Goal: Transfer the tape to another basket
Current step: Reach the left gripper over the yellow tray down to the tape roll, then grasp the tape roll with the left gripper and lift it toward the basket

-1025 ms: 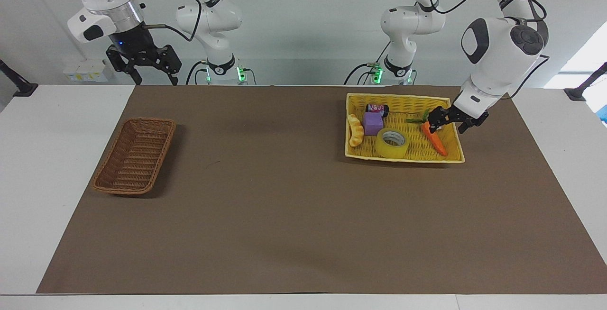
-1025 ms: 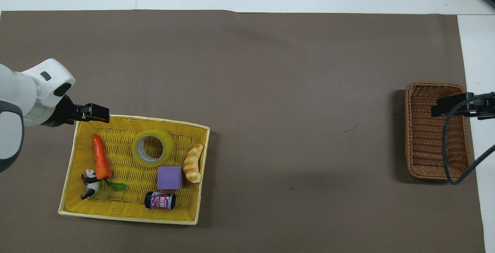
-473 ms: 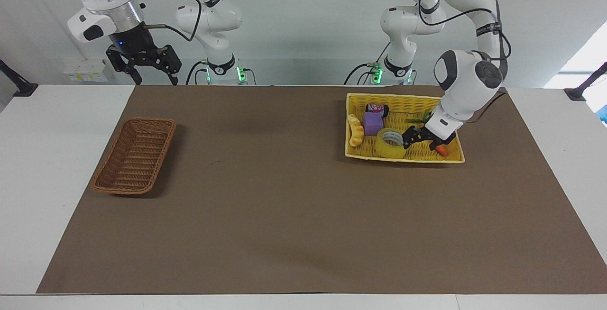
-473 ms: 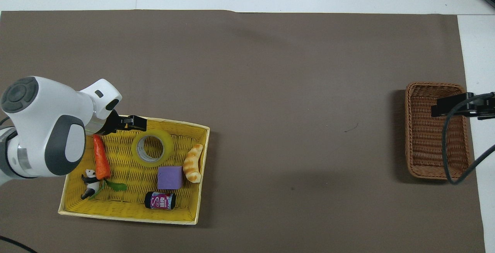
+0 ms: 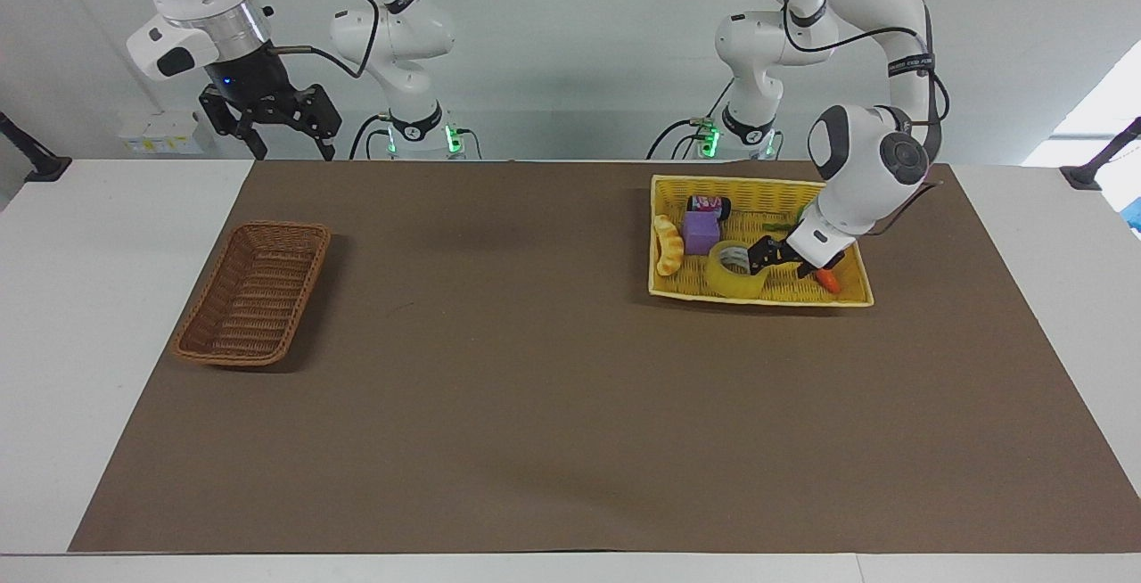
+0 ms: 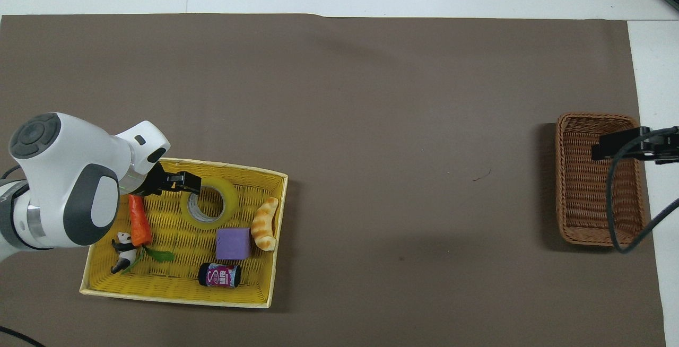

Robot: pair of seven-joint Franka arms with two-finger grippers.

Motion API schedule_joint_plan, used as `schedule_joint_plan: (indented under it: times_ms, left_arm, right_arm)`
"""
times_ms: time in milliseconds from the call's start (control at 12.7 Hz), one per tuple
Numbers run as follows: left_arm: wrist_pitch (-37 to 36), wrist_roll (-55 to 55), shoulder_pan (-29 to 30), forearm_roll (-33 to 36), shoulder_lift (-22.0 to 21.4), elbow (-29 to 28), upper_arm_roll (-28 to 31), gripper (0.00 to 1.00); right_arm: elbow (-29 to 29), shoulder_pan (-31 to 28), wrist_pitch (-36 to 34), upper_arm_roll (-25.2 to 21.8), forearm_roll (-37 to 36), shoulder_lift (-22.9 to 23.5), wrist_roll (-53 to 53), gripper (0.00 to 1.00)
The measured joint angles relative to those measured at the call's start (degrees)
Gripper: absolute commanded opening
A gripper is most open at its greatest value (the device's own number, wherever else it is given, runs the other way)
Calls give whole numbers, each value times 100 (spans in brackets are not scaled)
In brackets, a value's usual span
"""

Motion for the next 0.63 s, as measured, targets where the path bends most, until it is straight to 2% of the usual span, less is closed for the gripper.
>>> schedule_joint_plan:
  times_ms: [158,237,315,631]
  left_arm:
    - [106,1,-5,-15,-8,-160,-13,35]
    - [161,1,-13,-24,-8,-219,-16,7]
    - [167,1,-43,-35,-8,-244,-16,0]
    - [34,0,-80,-59,-16,-174,-16,0]
  right_arm:
    - [0,0,0,0,0,0,0,100]
    - [0,0,0,0,0,0,0,100]
    - [0,0,0,0,0,0,0,100]
    - [0,0,0,0,0,0,0,100]
